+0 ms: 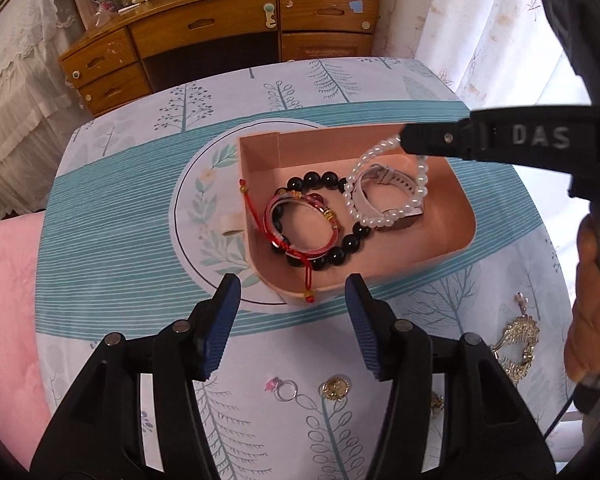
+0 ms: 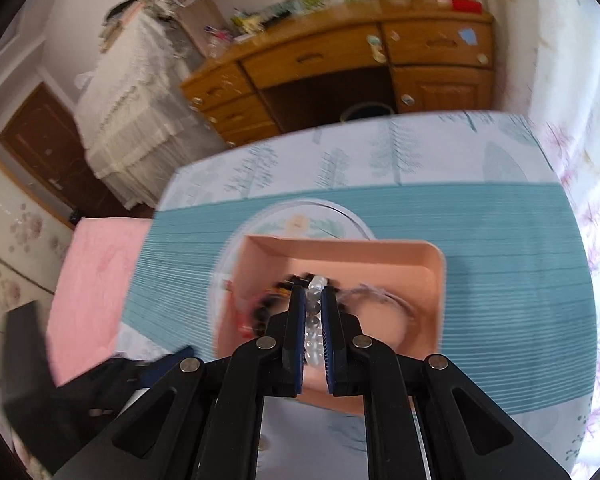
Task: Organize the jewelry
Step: 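Carry both bracelets into the pink tray and open both tools, then grasp one gold flower earring with the left tool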
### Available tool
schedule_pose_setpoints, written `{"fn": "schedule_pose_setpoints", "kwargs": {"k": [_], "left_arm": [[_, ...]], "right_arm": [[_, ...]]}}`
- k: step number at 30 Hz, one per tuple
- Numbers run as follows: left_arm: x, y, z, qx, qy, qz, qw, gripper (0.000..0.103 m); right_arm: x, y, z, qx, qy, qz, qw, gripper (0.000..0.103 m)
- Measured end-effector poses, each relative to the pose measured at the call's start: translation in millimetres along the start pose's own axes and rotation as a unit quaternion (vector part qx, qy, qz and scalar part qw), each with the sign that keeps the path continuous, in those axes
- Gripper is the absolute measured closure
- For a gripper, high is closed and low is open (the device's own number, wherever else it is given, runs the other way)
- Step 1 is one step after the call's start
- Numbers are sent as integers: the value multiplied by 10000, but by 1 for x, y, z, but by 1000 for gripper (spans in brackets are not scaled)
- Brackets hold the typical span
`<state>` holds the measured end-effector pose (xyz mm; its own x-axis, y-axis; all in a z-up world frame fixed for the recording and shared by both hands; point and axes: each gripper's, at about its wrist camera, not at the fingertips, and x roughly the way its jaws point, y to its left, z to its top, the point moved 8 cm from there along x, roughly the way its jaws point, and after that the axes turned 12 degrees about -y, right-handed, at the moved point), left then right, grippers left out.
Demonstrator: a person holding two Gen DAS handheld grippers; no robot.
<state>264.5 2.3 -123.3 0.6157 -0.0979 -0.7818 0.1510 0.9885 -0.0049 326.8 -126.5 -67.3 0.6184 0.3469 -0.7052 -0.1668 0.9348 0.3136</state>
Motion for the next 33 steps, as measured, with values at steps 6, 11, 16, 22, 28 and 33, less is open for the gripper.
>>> {"fn": "schedule_pose_setpoints", "kwargs": {"k": [6, 11, 16, 22, 28, 33], "left_arm": [[-9, -5, -6, 91, -36, 20, 10000, 52], [-15, -10, -9, 150, -72, 14, 9999, 52], [-26, -7, -12, 99, -81, 55, 9999, 52], [-42, -2, -20, 42, -101, 138, 9998, 52], [-65, 1, -38, 42, -103, 166, 9998, 52], [-78, -9, -62, 104, -11, 69, 9999, 52]], "right_arm": [[16, -41, -12, 194, 249, -444, 9985, 83], [7, -48, -14, 7, 87, -560, 9984, 73], [-16, -49, -24, -110, 20, -564, 9983, 73], [-46, -47, -49, -288, 25, -503, 9983, 73], [-84, -47, -89, -405, 71, -411, 9983, 73], [-113, -53, -123, -436, 128, -440, 9980, 73]]}}
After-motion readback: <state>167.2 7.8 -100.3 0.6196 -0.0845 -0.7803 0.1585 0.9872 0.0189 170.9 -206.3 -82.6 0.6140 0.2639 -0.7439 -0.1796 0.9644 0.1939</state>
